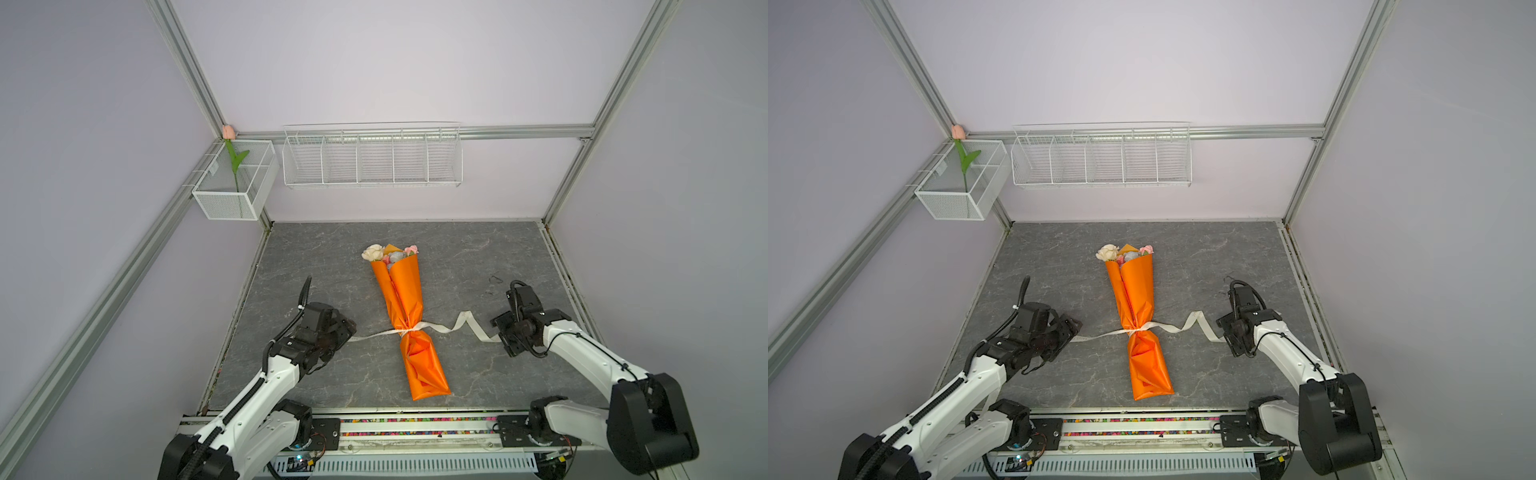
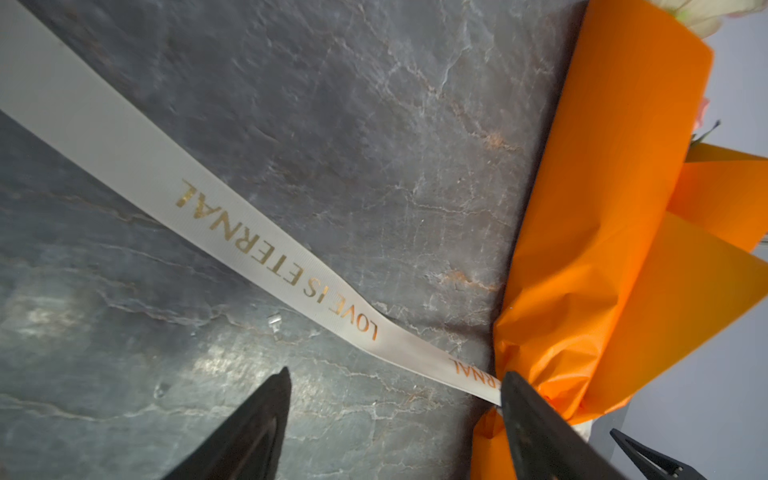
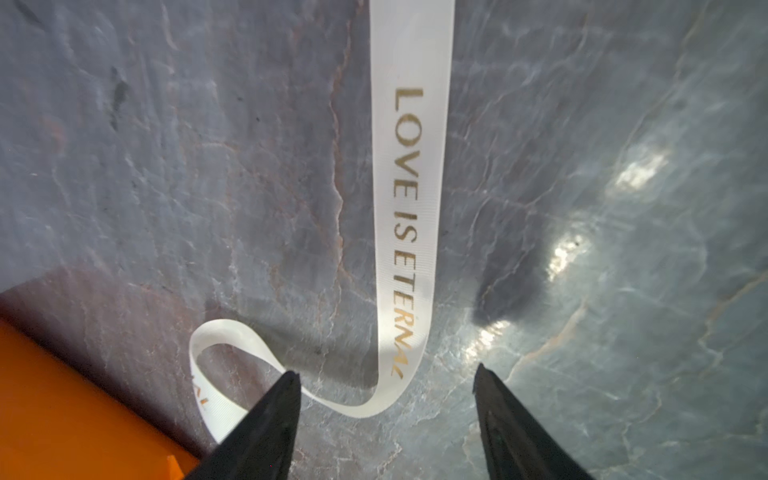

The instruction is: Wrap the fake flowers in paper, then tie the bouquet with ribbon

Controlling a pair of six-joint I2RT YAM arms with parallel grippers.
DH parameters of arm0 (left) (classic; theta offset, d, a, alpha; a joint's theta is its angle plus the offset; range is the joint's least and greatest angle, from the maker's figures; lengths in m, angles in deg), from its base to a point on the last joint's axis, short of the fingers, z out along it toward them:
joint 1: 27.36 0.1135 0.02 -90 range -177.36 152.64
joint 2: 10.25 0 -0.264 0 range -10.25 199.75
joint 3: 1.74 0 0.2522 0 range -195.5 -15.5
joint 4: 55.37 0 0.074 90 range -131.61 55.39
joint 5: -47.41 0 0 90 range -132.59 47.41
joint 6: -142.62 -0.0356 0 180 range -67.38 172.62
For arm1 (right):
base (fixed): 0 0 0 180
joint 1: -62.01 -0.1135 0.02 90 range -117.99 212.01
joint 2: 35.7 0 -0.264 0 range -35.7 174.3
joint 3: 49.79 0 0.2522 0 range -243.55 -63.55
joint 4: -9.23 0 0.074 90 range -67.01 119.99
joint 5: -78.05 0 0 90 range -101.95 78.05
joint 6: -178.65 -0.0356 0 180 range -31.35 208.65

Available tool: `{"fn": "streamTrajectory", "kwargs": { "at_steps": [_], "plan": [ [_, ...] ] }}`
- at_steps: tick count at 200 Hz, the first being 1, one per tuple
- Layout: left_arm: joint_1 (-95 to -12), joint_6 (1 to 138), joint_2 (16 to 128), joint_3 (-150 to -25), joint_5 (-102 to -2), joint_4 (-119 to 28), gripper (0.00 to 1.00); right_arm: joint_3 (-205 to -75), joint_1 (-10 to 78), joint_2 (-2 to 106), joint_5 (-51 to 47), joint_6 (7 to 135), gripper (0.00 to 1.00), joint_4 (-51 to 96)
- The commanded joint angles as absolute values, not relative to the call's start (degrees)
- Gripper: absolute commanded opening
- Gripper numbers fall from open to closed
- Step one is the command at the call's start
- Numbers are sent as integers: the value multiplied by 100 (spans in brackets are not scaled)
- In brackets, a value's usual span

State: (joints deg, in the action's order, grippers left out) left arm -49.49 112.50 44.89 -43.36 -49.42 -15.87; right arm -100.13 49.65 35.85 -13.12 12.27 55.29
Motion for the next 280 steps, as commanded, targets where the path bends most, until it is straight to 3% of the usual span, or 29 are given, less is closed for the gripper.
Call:
{"fn": "streamTrajectory", "kwargs": {
  "at_steps": [1, 69, 116, 149, 182, 228, 280],
  "plan": [
    [-4920, 11383, 4673, -4536, -5188, -1719, 80, -10047, 4982, 3782, -1066, 678, 67, 5390],
    [-4923, 11428, 5090, -4538, -5631, -2043, 79, -9826, 4985, 4326, -997, 393, 54, 4767],
    [-4992, 12327, 5634, -4337, -6371, -2828, 80, -9871, 4986, 4452, -1219, 536, 6, 4411],
    [-5119, 12662, 5748, -4321, -6208, -2902, 80, -9891, 4989, 4311, -1235, 935, 6, 3946],
    [-5387, 13486, 5846, -4032, -6085, -3598, 79, -10257, 4982, 3951, -1571, 1486, 6, 4421],
    [-5454, 13858, 6168, -3998, -5570, -3746, 62, -10701, 4986, 3639, -1627, 2124, 6, 4668],
    [-5443, 13742, 5962, -3950, -4971, -4106, 23, -11286, 4986, 3809, -1016, 3426, 6, 4251]
  ]
}}
